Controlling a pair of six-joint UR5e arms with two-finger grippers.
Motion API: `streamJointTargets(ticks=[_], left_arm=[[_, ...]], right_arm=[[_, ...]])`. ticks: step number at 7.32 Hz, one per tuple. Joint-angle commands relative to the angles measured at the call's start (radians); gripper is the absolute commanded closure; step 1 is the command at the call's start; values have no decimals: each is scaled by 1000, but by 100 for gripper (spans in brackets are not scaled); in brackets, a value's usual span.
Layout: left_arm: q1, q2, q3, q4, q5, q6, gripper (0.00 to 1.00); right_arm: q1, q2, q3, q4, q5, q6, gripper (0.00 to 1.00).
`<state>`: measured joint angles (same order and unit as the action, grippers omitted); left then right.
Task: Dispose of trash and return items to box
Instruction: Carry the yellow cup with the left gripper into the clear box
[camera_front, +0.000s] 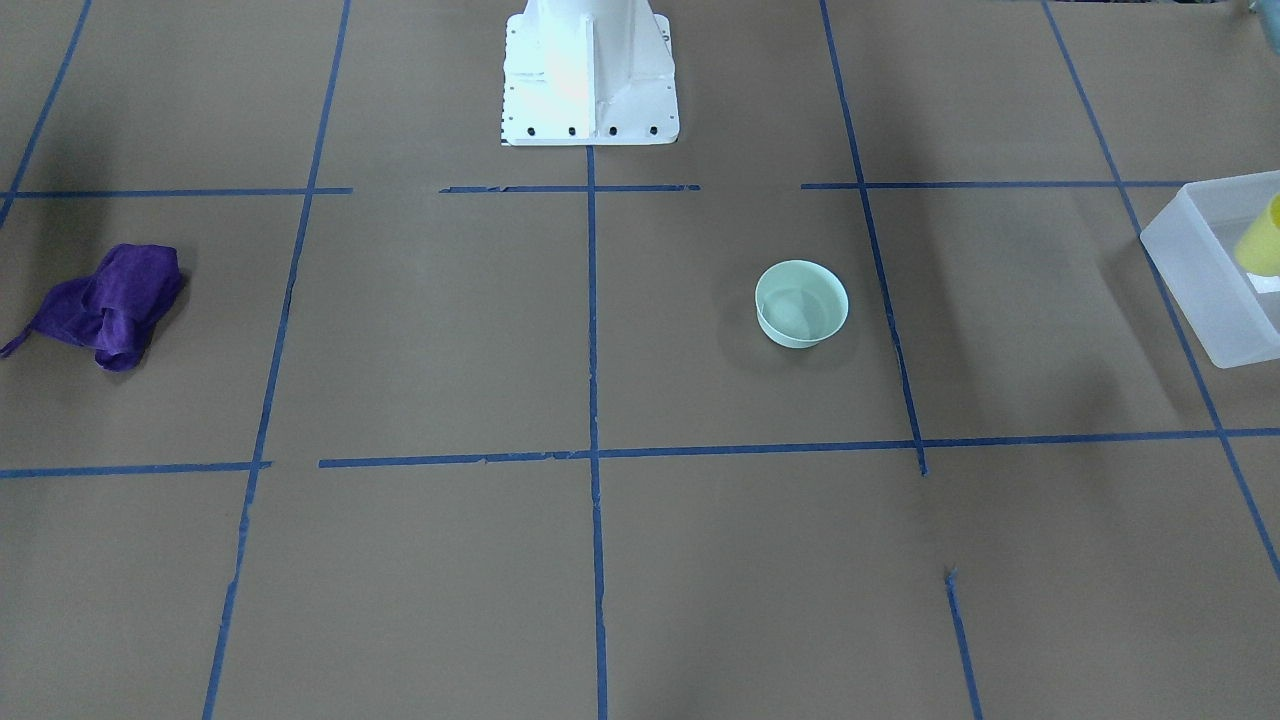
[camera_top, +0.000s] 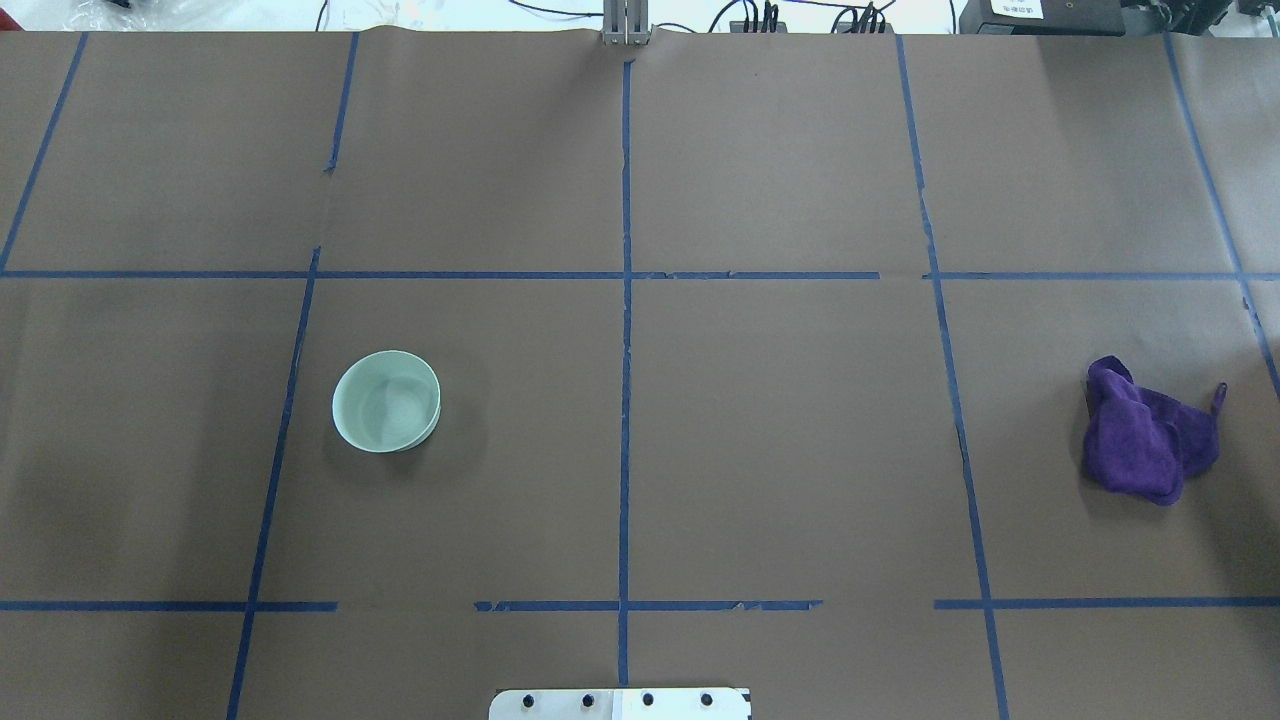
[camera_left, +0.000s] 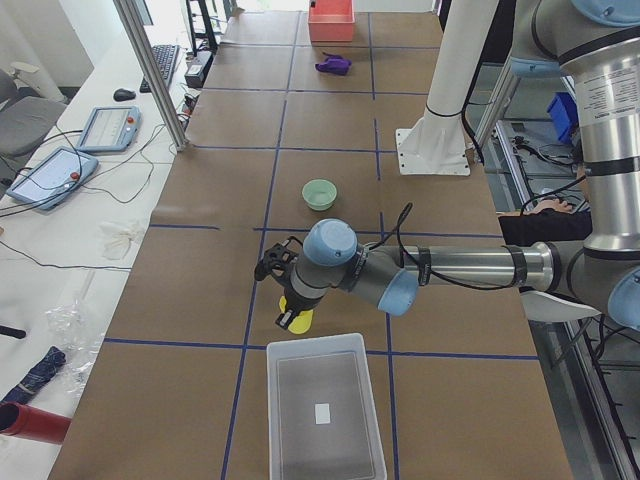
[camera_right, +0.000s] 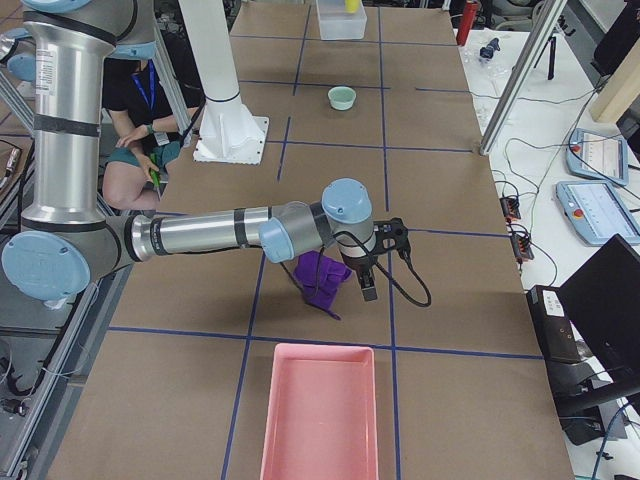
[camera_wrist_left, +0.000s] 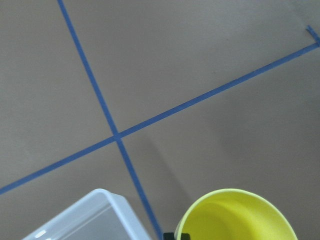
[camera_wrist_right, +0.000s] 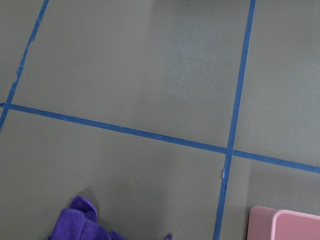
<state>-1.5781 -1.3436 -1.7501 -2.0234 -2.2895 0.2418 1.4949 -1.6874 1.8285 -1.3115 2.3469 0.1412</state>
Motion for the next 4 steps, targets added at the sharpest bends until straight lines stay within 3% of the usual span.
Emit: streamJointTargets(ticks=[1, 2, 3, 4], left_arm=[[-60, -11, 105, -24, 4, 134, 100], [-60, -5, 200, -184, 4, 54, 100], [-53, 3, 318, -427, 5, -96, 100], [-39, 14, 370, -543, -5, -170, 100]], right_arm=[[-1, 0, 2, 0, 0, -2, 0], [-1, 0, 2, 0, 2, -2, 0], [-1, 0, 2, 0, 2, -2, 0], [-1, -3, -2, 26, 0, 0, 0]])
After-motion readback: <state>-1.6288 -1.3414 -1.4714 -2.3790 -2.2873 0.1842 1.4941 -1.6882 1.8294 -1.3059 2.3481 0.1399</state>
